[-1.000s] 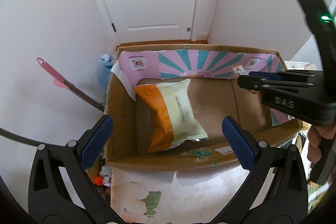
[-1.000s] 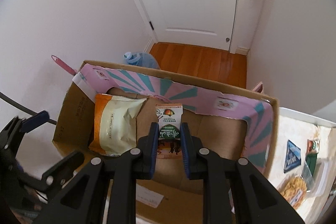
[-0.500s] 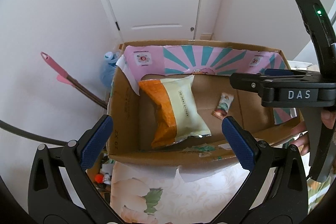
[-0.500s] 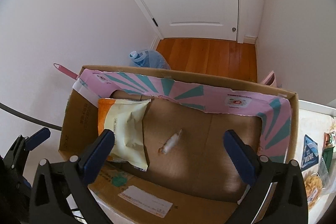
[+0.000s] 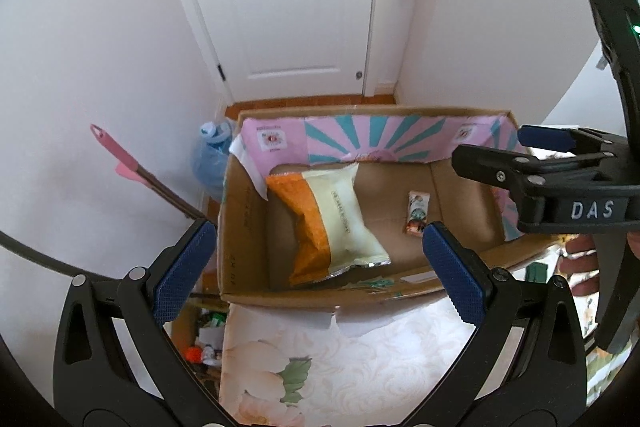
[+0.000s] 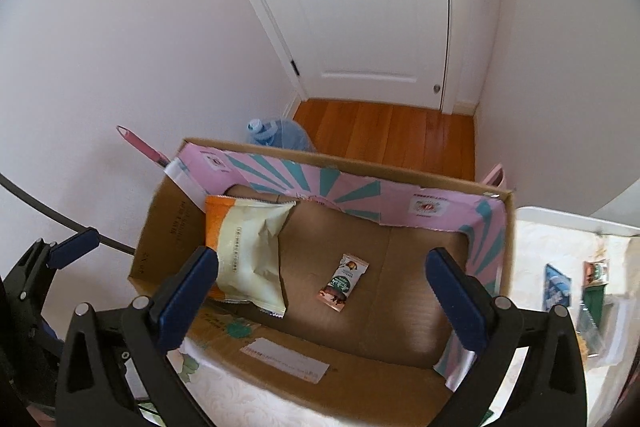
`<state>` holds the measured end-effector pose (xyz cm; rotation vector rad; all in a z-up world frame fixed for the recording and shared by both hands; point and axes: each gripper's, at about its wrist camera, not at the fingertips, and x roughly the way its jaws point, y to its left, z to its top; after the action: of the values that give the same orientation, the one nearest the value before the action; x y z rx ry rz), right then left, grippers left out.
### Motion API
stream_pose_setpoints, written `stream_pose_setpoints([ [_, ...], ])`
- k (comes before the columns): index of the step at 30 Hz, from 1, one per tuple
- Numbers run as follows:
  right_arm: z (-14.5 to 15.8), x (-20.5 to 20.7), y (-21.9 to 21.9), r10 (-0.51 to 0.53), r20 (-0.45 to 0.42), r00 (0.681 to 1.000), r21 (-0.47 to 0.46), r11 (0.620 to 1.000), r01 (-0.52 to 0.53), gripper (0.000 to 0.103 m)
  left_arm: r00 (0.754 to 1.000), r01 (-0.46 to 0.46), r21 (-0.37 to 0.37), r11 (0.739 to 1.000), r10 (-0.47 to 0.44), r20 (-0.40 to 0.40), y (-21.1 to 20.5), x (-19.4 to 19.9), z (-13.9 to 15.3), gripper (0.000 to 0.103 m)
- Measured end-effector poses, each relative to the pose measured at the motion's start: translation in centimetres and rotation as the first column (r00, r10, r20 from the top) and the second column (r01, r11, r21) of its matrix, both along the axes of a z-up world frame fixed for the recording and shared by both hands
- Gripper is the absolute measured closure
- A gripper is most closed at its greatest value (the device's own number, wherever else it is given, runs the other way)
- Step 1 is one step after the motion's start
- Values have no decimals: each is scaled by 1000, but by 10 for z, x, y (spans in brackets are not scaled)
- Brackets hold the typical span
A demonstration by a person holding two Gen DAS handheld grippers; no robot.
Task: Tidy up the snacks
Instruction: 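Withdraw both tools from the box back toward the table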
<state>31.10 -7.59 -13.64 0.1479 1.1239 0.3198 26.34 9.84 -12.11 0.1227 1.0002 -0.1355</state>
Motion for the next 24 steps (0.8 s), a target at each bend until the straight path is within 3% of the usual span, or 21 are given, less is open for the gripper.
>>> stream_pose_setpoints([
  [9,58,-51,-19,-51,134,990,-44,997,58,0,993,44,-27,999,-40,114,-18,-29,44,0],
  [16,101,-106,-56,-131,268,955,-111,980,165,0,983,71,-48,996,-62,176,-47,-68,68,0],
  [24,114,-162,-124,-183,350,919,-131,962,241,0,976,51,-65,997,-36,214,-98,-118,71,0],
])
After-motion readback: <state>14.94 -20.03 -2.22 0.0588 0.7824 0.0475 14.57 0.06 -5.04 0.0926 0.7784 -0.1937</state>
